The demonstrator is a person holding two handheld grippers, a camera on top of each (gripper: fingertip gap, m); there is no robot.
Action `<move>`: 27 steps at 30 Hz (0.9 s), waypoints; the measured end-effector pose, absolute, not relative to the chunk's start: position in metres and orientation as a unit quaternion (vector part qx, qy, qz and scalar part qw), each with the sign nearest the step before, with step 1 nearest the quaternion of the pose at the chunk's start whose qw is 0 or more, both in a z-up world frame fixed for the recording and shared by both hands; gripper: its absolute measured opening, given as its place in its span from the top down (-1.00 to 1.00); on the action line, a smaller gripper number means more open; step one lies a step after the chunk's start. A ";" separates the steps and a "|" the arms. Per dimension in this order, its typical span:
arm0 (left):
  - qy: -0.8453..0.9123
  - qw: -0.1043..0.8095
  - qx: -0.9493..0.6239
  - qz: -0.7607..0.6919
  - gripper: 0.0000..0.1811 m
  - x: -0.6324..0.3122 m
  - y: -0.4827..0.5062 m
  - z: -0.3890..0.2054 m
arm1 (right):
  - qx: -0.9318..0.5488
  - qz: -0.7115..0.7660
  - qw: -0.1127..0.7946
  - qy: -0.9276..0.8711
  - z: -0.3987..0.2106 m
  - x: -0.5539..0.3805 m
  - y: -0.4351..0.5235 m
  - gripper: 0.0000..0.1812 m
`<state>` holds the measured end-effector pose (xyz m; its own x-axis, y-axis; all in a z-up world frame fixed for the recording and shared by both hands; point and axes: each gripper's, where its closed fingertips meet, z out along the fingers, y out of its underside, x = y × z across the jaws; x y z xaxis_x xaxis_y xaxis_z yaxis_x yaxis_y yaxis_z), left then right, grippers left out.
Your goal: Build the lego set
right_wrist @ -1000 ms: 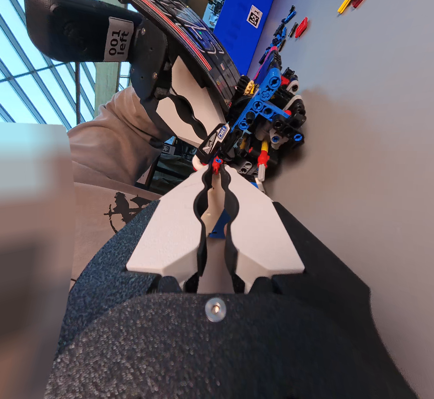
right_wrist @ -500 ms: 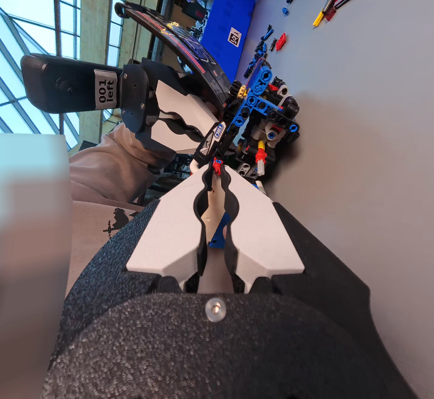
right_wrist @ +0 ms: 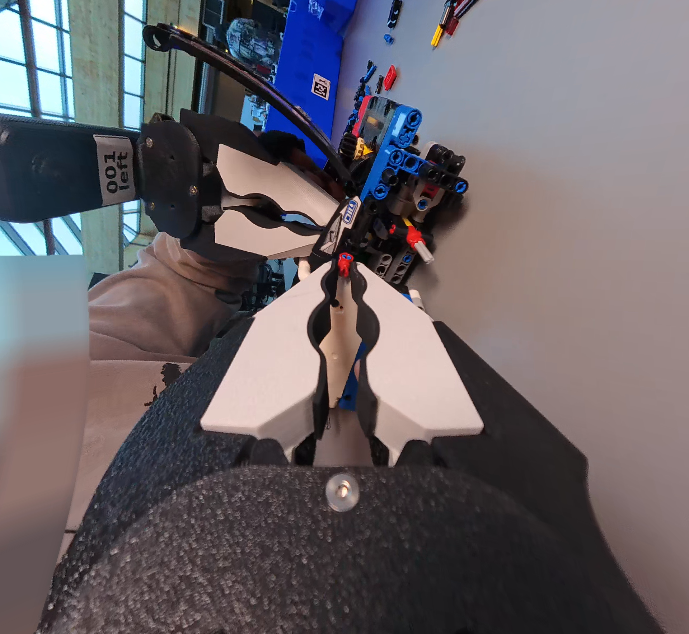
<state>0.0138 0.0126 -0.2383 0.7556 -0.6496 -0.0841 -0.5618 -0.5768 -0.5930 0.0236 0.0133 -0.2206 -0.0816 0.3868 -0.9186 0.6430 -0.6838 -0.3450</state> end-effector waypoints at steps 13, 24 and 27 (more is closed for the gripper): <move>0.347 0.300 -0.880 -0.123 1.00 0.021 0.010 -0.241 | 0.695 -0.627 0.115 0.333 -0.225 0.027 0.012 0.96; 0.351 0.320 -0.871 -0.124 1.00 0.023 0.013 -0.239 | 0.700 -0.644 0.114 0.288 -0.223 0.026 0.012 0.95; 0.351 0.320 -0.871 -0.124 1.00 0.023 0.013 -0.239 | 0.699 -0.643 0.115 0.291 -0.224 0.025 0.011 0.94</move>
